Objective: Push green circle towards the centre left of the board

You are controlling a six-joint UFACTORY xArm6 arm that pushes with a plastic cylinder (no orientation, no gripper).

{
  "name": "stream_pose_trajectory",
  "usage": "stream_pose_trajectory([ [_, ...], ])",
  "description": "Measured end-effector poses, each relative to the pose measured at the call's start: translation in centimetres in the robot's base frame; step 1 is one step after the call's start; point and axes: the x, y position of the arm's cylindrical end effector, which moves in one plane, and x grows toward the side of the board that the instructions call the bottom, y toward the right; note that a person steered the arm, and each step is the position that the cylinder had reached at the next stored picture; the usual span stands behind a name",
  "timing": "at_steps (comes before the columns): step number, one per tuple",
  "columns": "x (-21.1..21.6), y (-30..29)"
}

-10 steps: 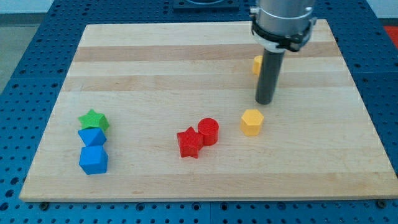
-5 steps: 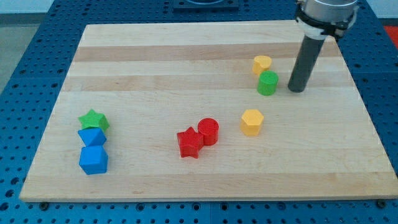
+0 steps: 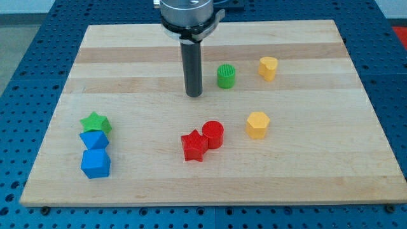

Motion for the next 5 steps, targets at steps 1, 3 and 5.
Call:
stream_pose_trajectory([
  [1,0.0,7.1],
  [3,-1.1,17.0],
  [5,-5.1,13.6],
])
